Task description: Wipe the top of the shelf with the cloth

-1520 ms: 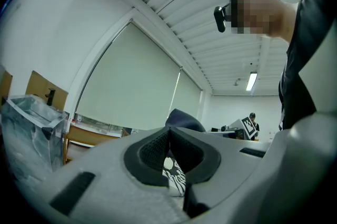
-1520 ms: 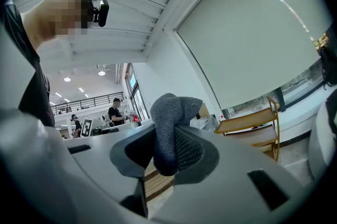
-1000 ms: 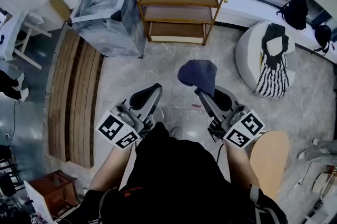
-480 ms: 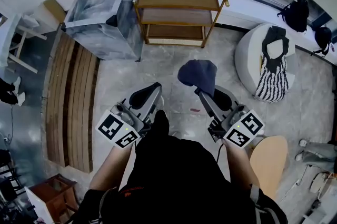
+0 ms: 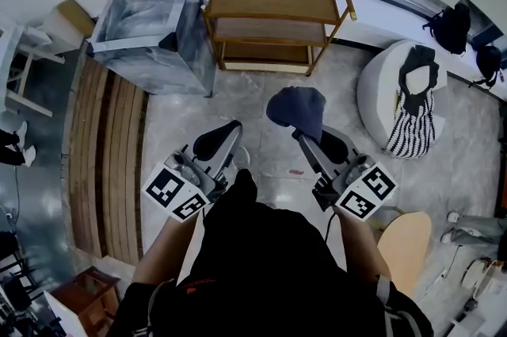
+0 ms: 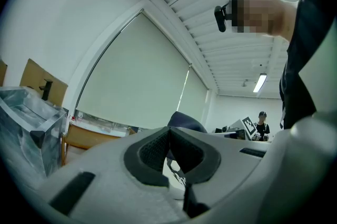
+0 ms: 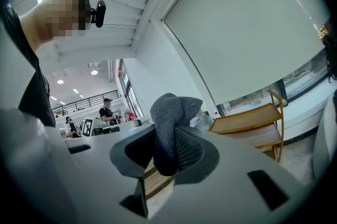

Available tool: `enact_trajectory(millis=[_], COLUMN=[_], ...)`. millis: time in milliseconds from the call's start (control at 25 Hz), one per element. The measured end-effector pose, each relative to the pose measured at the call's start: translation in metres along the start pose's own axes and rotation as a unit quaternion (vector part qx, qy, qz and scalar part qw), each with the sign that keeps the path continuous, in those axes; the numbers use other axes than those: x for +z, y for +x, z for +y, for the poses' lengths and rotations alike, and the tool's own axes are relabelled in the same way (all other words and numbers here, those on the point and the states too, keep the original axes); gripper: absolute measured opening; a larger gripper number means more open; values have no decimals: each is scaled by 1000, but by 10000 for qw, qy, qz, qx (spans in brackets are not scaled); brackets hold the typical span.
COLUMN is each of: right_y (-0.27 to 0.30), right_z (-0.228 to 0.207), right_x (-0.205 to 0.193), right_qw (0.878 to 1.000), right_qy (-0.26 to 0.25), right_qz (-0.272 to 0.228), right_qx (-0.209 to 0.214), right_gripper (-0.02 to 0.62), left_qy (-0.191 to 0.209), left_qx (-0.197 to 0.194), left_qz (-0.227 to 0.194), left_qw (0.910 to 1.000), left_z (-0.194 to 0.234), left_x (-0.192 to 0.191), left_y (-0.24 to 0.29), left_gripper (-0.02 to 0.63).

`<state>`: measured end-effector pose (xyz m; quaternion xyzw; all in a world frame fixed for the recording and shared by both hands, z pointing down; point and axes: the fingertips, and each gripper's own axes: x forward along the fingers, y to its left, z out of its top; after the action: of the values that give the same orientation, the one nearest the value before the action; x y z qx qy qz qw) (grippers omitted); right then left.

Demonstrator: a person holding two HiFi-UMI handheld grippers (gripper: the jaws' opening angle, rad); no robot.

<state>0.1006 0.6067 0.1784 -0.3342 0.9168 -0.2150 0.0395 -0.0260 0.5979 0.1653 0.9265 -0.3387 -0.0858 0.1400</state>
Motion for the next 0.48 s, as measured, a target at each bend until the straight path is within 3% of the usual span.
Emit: enact_trajectory(millis=[480], right_y=[122], right_z=[-53], right_x=[32], right_qw=[9996], right_qy=[25], right_qz=[99], right_qx=[-248], right_gripper=[84], left_qy=[-3], left_qx=[-126], left_qz=[160], left_qw=[9998], left_z=[133], left_x=[38], left_y=[41], left_gripper=[20])
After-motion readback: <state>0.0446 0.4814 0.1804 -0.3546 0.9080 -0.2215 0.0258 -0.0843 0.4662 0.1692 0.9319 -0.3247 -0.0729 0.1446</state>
